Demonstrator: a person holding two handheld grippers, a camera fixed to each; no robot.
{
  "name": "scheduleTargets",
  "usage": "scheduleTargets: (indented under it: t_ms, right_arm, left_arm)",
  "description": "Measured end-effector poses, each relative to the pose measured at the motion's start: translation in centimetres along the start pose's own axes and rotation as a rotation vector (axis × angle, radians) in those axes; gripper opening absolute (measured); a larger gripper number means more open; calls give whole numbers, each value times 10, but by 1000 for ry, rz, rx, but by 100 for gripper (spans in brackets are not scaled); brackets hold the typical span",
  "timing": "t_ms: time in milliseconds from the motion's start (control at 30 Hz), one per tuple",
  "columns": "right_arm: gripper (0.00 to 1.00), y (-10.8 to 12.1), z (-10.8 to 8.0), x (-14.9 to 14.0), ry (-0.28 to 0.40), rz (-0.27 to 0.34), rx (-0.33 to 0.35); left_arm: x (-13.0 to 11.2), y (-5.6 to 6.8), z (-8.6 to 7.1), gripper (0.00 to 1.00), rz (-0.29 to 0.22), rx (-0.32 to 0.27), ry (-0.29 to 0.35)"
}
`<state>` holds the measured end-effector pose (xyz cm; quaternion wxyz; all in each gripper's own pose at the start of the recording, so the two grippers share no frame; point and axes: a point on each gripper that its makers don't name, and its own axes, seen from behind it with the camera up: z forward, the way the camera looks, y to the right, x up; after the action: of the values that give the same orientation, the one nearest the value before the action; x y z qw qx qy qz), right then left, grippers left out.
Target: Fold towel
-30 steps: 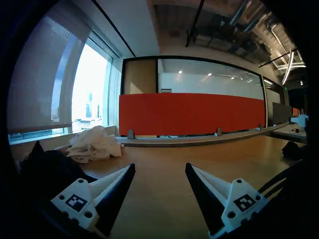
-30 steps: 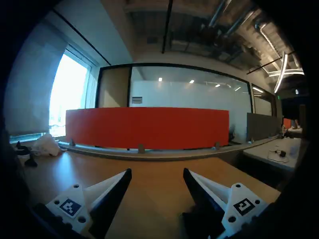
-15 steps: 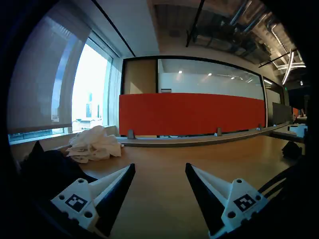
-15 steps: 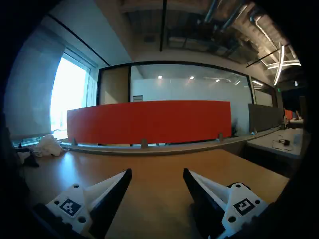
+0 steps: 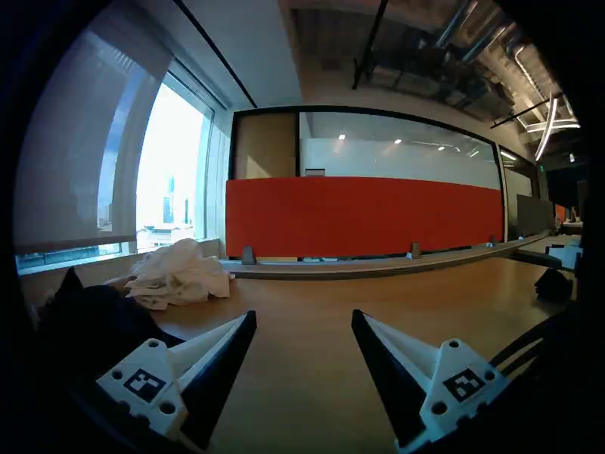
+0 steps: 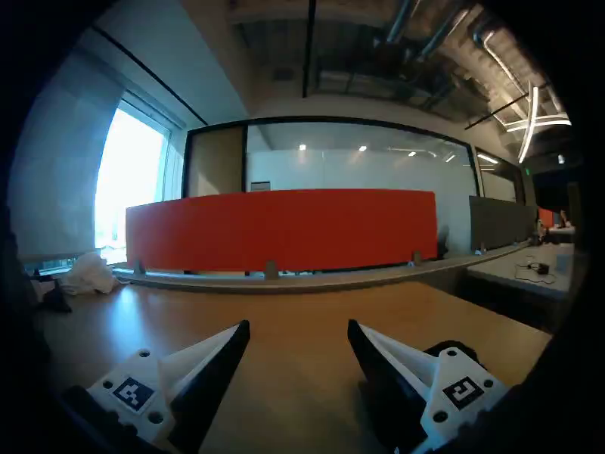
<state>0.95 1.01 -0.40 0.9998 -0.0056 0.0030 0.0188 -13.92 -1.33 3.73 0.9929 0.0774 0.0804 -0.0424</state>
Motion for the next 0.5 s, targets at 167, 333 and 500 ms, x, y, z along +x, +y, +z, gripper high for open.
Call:
scheduleTargets:
  t_ms: [167,333,500]
  right_arm:
    - [100,-4,0,-3,2,-8,8]
    - [100,-6,0,-6,-3,-29,11]
    - [100,-8,1,-6,-3,-39,14]
  left_arm:
    - [0,0,0,93,0,0,0]
    - [0,0,0,94,0,0,0]
    - [0,0,0,93,0,0,0]
